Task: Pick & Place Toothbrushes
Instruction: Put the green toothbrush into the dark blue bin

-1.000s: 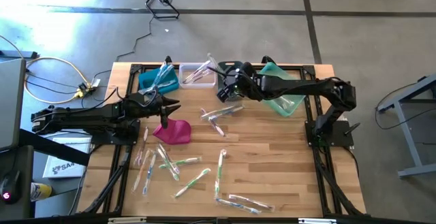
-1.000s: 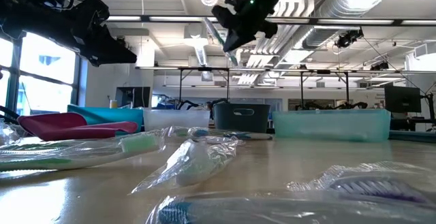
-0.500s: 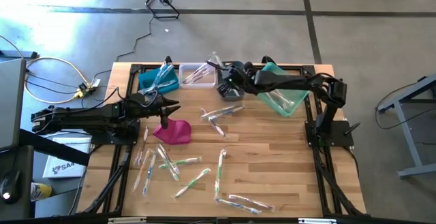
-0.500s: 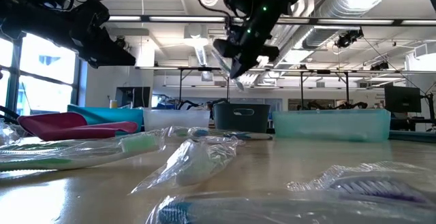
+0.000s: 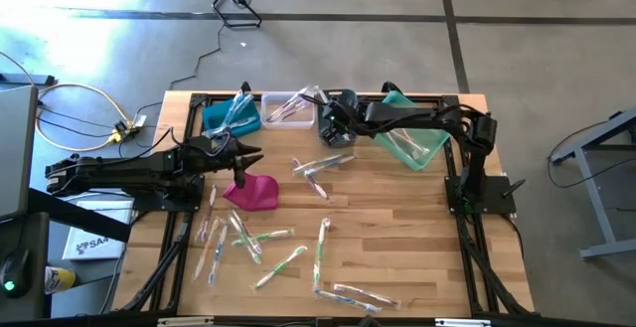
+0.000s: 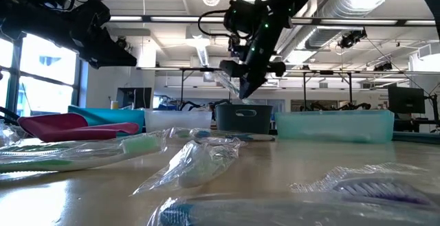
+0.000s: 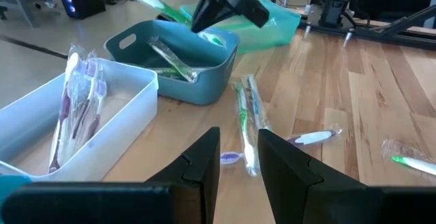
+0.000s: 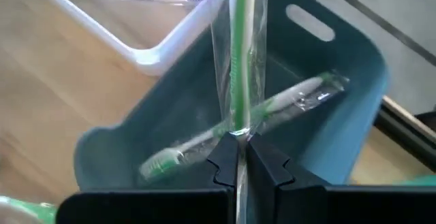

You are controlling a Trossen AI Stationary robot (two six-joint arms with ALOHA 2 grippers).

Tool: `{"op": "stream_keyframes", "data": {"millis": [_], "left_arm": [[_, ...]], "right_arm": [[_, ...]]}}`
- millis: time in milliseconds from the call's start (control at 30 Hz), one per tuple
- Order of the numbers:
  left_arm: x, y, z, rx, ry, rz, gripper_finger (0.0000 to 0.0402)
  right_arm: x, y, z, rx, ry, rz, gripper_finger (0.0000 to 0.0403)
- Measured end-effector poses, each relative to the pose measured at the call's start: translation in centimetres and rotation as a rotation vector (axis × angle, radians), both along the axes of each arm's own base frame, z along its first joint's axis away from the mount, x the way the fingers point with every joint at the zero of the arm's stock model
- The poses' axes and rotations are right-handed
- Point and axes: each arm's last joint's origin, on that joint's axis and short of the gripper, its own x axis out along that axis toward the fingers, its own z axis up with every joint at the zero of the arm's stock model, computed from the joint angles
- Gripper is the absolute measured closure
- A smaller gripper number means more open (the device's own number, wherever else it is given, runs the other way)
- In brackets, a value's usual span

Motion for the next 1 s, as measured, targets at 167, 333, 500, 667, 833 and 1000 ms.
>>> {"op": "stream_keyframes", "data": {"millis": [167, 333, 500, 667, 833, 1000], "left_arm": [[0.0, 0.0, 0.0, 0.000, 0.000, 0.001, 0.0307], [0.0, 0.0, 0.0, 0.000, 0.002, 0.001, 0.0307], [0.0, 0.0, 0.0, -0.001, 0.003, 0.001, 0.0307], [0.0, 0.0, 0.0, -0.001, 0.003, 0.001, 0.0307], [0.0, 0.0, 0.0, -0.001, 0.003, 0.002, 0.0307], [0.0, 0.0, 0.0, -0.001, 0.003, 0.002, 0.0307]], "right_arm": [[0.1, -0.5, -1.0, 0.019, 0.023, -0.014, 0.0397], [0.0, -1.0, -1.9, 0.051, 0.037, -0.026, 0.0397], [0.0, -1.4, -2.3, 0.078, 0.040, -0.025, 0.0397], [-0.1, -1.6, -2.5, 0.085, 0.049, -0.028, 0.0387], [-0.2, -1.6, -2.5, 0.081, 0.053, -0.031, 0.0340], [-0.1, -1.4, -2.5, 0.071, 0.066, -0.009, 0.0291]]}}
